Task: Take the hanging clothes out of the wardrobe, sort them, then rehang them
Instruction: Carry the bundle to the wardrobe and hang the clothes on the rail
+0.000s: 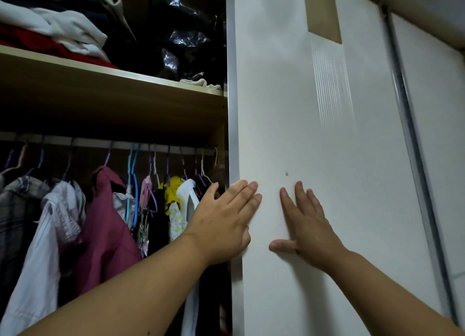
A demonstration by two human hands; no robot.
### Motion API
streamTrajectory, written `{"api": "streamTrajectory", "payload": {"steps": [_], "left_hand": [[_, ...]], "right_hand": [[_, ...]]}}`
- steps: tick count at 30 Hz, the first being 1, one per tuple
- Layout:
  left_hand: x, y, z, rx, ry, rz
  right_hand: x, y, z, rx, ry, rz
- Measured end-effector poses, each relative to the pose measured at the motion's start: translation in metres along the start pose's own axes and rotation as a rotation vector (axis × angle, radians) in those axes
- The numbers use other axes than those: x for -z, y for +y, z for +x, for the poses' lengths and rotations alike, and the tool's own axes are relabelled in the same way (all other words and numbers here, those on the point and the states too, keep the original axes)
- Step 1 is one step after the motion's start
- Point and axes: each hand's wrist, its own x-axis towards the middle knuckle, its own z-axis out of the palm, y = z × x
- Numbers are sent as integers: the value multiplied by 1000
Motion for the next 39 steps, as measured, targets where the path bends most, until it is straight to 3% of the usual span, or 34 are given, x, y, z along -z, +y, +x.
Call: {"api": "streamTrajectory", "payload": {"steps": [15,39], "left_hand": [[26,-53,-62,32,12,118],[92,-161,-203,215,-116,361]], "right_hand": [[-17,-78,-4,36,43,-55],[-62,-243,-14,348,382,-45]]}}
